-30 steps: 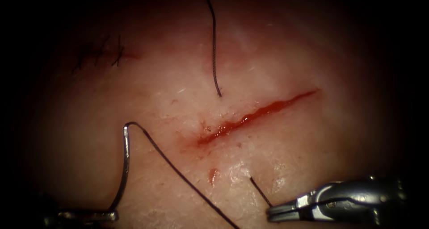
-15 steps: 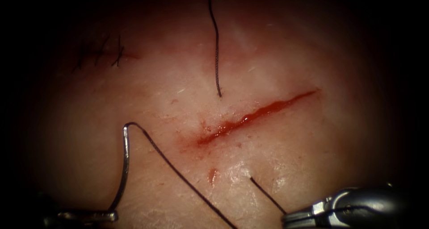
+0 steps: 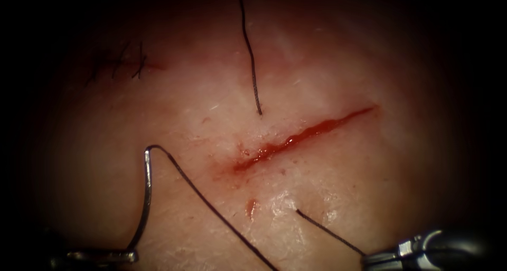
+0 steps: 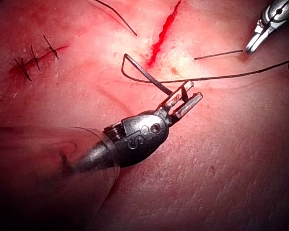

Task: Wound Closure

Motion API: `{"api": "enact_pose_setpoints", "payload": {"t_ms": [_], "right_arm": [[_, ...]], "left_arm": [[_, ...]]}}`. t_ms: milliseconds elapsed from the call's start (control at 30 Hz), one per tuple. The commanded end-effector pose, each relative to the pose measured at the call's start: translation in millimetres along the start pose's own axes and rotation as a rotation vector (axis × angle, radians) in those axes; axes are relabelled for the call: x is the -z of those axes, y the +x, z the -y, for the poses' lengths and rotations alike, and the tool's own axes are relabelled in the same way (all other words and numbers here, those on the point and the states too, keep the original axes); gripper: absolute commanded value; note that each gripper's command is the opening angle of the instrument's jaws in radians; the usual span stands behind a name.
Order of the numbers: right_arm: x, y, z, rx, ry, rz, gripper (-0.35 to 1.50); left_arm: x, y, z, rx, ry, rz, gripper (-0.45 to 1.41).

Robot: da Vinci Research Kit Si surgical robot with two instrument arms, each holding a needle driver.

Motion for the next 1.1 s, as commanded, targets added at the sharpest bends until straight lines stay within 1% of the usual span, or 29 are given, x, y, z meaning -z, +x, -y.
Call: {"api": "enact_pose_setpoints", "payload": {"t_ms": [33,533,800,933,1100], "right_arm": [[-0.7,-0.5,0.8,-0.008,0.005,-0.003,-0.35],[3.0,-2.4,2.8,-0.059,-0.013,0.002,-0.35],[4.2,-2.9,3.6,-0.073,-0.014,0.000,-0.35],[5.5,-3.5,4.6,-0.089,-0.011,0.010,-0.35],[7.0,-4.4,5.2,-0.103,-0.020,0.016,-0.35]], "left_arm": [[-0.7,-0.7,-1.0,0.005,-0.001,-0.002,-0.45],[-0.7,-0.6,-1.0,0.005,0.000,-0.002,-0.45],[-0.7,-0.6,-0.9,0.005,0.000,-0.002,-0.45],[-0.8,-0.6,-0.9,0.005,-0.003,-0.003,-0.45],[-0.8,-0.6,-0.9,0.005,-0.003,-0.004,-0.45]]}}
